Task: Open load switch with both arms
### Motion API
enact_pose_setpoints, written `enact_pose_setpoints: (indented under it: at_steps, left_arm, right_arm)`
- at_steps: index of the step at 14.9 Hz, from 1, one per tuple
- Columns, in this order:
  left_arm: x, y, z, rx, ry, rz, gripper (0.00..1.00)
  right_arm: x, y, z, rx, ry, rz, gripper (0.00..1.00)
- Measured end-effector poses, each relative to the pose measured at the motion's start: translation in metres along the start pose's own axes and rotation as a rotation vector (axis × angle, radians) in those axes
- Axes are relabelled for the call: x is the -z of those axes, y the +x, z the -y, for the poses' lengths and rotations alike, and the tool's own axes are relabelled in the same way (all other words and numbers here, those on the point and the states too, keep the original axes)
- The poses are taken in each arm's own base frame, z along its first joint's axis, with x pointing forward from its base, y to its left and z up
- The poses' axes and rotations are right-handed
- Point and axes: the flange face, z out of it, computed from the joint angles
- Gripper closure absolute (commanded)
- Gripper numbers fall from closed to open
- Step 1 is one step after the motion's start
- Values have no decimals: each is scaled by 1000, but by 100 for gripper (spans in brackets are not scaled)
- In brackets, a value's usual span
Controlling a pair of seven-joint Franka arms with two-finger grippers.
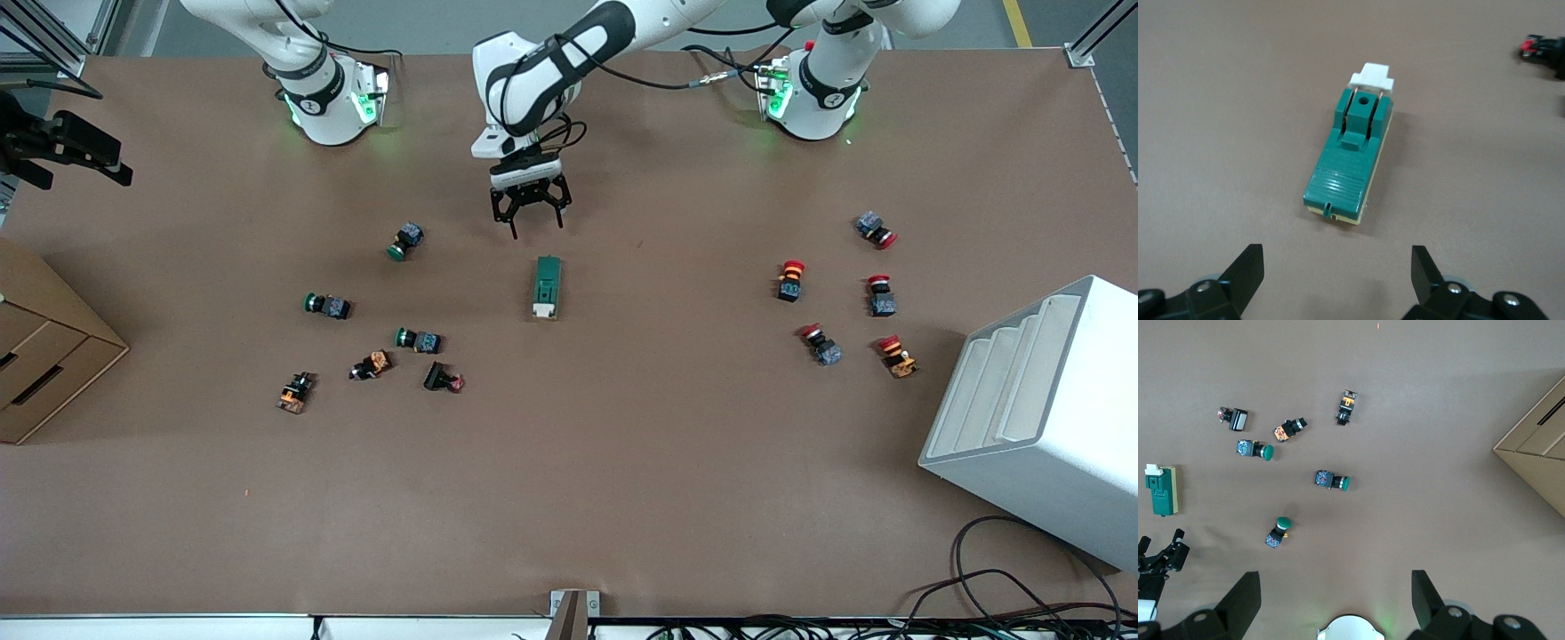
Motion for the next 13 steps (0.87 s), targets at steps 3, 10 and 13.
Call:
enact_pose_setpoints:
  at_steps: [3, 10, 13]
  left_arm:
    - [-13, -28, 24, -40, -47, -85, 3]
    - [-17, -39, 36, -92, -62, -181, 2]
    - [-25, -35, 36, -118, -83, -228, 4]
  right_arm:
    - [0, 0, 2, 5, -1, 0, 0]
    - [15, -1, 2, 2, -3, -40, 0]
    - [21, -2, 2, 0, -3, -56, 0]
